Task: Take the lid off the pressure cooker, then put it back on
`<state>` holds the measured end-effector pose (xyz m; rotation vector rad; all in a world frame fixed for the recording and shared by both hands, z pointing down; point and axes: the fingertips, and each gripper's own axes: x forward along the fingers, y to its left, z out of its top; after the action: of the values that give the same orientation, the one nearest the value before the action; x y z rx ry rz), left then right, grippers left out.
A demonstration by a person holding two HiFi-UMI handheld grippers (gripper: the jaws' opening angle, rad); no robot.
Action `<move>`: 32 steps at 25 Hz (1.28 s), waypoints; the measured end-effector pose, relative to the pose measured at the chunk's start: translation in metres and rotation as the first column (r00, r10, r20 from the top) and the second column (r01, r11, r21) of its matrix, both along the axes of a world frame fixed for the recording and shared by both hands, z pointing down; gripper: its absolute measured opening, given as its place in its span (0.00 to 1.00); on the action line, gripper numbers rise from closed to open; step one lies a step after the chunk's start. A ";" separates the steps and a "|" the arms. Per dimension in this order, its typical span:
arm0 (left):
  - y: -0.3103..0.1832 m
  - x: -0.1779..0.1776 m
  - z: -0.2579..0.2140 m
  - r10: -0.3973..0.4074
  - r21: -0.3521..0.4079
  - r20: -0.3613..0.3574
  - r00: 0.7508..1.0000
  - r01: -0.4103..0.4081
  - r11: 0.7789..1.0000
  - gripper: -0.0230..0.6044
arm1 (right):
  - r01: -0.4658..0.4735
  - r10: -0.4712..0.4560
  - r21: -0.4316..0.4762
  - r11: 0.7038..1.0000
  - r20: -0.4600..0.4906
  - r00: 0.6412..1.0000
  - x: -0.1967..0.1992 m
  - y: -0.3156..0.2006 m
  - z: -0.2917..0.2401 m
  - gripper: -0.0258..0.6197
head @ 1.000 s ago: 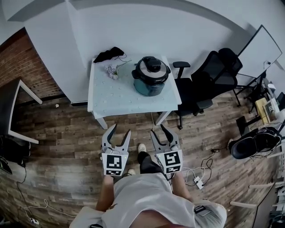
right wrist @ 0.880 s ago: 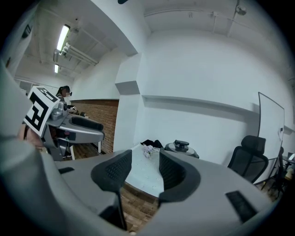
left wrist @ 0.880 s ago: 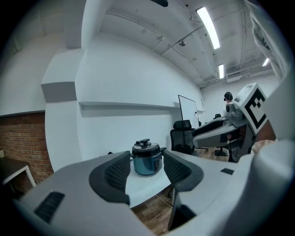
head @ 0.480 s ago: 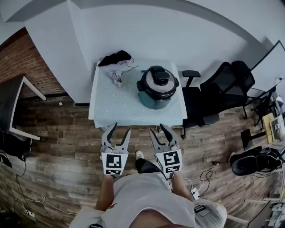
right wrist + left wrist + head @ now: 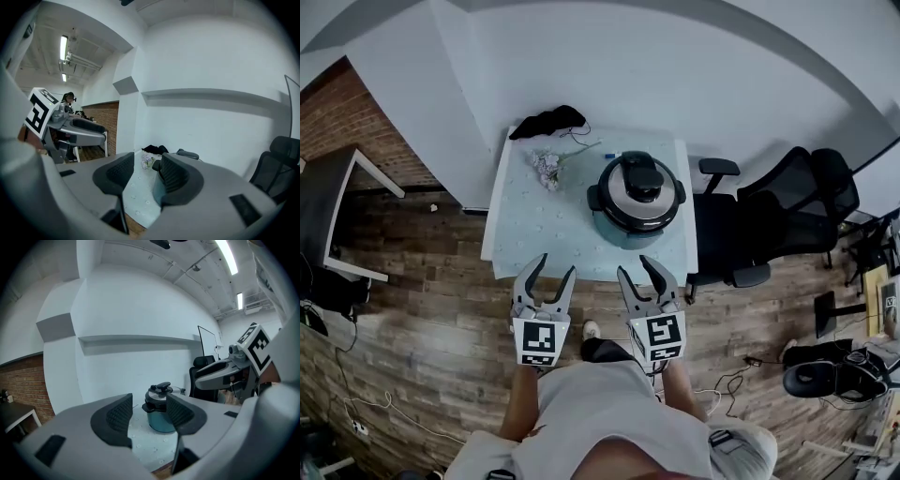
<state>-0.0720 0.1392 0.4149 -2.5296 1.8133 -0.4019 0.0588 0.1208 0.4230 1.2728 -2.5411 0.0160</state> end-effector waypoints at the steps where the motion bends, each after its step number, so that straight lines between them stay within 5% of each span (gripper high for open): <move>1: -0.007 0.001 0.000 -0.005 -0.003 0.002 1.000 0.005 1.000 0.39 | 0.006 -0.006 -0.003 1.000 0.002 1.000 0.001 -0.008 0.001 0.33; 13: -0.064 0.006 -0.009 -0.040 0.012 0.022 0.999 0.040 0.999 0.39 | 0.025 -0.025 0.015 1.000 0.007 1.000 0.010 -0.070 -0.005 0.33; 32: -0.117 0.016 -0.016 0.030 0.052 0.011 1.000 -0.030 0.998 0.39 | -0.043 0.043 0.026 0.999 -0.009 0.999 0.021 -0.112 -0.004 0.33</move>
<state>-0.0565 0.0223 0.3988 -2.5125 1.7565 -0.3612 0.0798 0.0086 0.4185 1.3340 -2.5137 -0.0131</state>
